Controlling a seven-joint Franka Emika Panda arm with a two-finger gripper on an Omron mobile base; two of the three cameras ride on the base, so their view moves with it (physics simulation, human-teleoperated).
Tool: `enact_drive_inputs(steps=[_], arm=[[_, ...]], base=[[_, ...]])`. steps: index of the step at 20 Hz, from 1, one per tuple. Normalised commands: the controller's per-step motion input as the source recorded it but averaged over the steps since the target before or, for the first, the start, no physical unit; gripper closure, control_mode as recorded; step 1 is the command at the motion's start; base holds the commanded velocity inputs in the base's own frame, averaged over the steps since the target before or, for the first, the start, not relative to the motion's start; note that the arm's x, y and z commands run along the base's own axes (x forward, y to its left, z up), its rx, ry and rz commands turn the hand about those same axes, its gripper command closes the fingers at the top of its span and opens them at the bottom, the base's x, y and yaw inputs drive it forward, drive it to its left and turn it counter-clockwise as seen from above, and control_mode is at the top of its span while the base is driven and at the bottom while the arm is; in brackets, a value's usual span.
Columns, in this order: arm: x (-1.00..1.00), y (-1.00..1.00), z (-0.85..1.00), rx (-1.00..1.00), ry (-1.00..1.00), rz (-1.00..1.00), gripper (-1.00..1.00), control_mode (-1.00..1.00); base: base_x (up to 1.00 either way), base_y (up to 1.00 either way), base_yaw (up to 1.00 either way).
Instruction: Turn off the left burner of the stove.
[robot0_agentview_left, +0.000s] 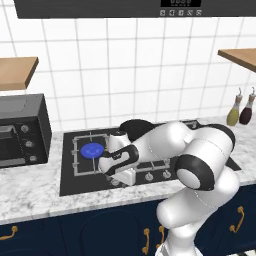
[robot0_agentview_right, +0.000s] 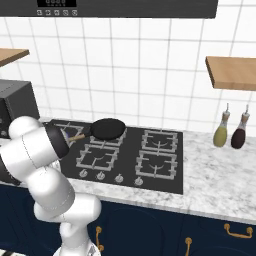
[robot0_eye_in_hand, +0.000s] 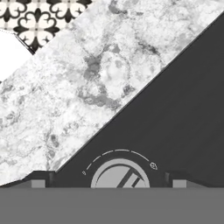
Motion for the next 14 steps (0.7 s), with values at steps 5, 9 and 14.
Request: enact_drive_inputs(steps=[5, 9, 14], arm=[[0.00, -0.02, -0.27, 0.00, 0.00, 0.00, 1.00, -1.00], [0.00, 0.00, -0.18, 0.00, 0.01, 0.00, 1.00, -1.00], [0.00, 0.00, -0.05, 0.00, 0.00, 0.00, 1.00, -1.00]], base=[[0.00, 0.00, 0.00], [0.00, 0.00, 0.00], [0.00, 0.00, 0.00]])
